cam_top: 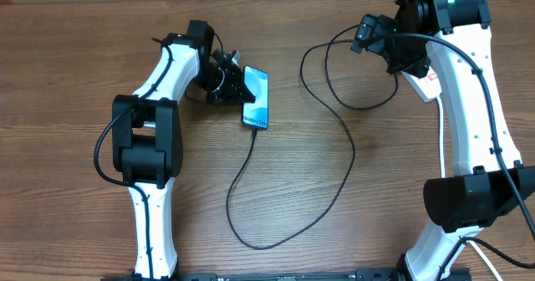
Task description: Plug charger to phone and switch on socket
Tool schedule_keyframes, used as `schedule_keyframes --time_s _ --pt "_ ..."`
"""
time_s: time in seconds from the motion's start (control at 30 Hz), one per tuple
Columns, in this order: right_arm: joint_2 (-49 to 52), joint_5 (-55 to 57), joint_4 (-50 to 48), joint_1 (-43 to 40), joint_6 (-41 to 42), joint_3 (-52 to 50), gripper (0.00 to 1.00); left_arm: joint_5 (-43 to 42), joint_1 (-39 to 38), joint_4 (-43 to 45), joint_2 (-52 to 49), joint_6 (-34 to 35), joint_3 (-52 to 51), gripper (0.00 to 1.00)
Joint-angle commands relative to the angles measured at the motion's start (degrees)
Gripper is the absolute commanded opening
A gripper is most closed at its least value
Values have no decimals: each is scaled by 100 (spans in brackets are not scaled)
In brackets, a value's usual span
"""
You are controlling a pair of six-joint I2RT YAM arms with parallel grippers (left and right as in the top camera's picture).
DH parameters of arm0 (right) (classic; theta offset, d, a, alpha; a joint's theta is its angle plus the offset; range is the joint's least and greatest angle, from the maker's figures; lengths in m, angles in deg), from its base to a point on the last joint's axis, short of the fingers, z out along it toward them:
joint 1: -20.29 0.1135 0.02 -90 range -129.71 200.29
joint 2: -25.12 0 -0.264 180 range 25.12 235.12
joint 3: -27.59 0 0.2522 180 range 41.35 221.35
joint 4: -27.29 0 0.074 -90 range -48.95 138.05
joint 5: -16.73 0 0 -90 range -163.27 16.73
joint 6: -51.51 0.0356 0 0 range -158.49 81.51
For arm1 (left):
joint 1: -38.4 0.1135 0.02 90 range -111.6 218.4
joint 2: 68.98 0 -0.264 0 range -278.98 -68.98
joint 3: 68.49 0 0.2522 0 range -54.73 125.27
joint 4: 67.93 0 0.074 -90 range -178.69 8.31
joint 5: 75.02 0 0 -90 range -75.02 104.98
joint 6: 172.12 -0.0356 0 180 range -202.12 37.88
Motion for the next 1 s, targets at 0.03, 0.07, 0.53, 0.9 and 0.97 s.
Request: schedule_keyframes --time_s 0.03,0.07,0.53,0.9,0.97 --pt "-55 42 -24 -9 -39 -37 100 942 -26 -151 22 39 48 21" --pt "-52 42 -26 -9 -39 -37 100 1008 -26 -179 22 37 48 21" --pt "-52 605 2 -9 -37 -37 100 1532 181 -772 59 -13 382 49" --pt "-52 925 -413 -811 0 -37 100 1189 654 -2907 422 -673 3355 55" --pt "-52 942 -446 -1062 -4 -37 100 1187 702 -3095 592 -671 3832 77"
